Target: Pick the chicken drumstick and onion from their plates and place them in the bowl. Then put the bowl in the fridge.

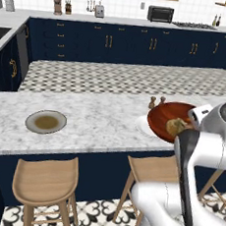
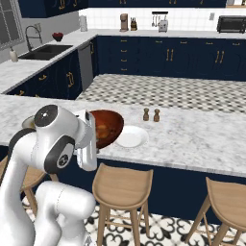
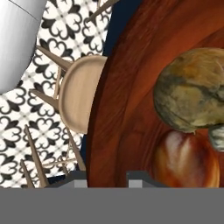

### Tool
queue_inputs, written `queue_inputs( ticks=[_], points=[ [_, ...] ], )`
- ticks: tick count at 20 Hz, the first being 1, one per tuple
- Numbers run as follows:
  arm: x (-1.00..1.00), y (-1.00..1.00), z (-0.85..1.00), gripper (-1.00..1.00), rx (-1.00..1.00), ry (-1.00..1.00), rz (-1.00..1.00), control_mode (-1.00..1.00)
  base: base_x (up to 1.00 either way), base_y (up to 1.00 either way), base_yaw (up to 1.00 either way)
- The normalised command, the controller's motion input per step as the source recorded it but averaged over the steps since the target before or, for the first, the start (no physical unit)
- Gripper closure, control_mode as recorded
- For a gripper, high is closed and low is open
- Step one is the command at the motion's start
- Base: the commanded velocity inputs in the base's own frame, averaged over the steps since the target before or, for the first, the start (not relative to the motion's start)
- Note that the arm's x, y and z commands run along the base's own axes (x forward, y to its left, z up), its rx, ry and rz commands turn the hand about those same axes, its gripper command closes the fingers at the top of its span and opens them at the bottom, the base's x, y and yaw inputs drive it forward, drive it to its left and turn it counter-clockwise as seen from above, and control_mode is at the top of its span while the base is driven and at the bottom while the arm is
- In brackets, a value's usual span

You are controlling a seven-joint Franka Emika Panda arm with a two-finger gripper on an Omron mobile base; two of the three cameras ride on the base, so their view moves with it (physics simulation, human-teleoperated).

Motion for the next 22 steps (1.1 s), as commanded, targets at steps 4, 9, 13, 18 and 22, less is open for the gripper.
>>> queue_inputs(
  ticks=[4, 9, 13, 18, 22],
  points=[
    [-0.07, 0.00, 0.00, 1.00, 0.00, -0.02, 0.00, -1.00, 0.00, 0.00, 0.00],
    [0.00, 0.00, 0.00, 1.00, 0.00, 0.00, 0.00, -1.00, 0.00, 0.00, 0.00],
    [0.00, 0.00, 0.00, 1.00, 0.00, 0.00, 0.00, -1.00, 0.00, 0.00, 0.00],
    [0.00, 0.00, 0.00, 1.00, 0.00, 0.00, 0.00, 1.00, -0.85, -0.01, -0.01],
    [0.00, 0.00, 0.00, 1.00, 0.00, 0.00, 0.00, 1.00, -0.55, -0.15, -0.38]
  ],
)
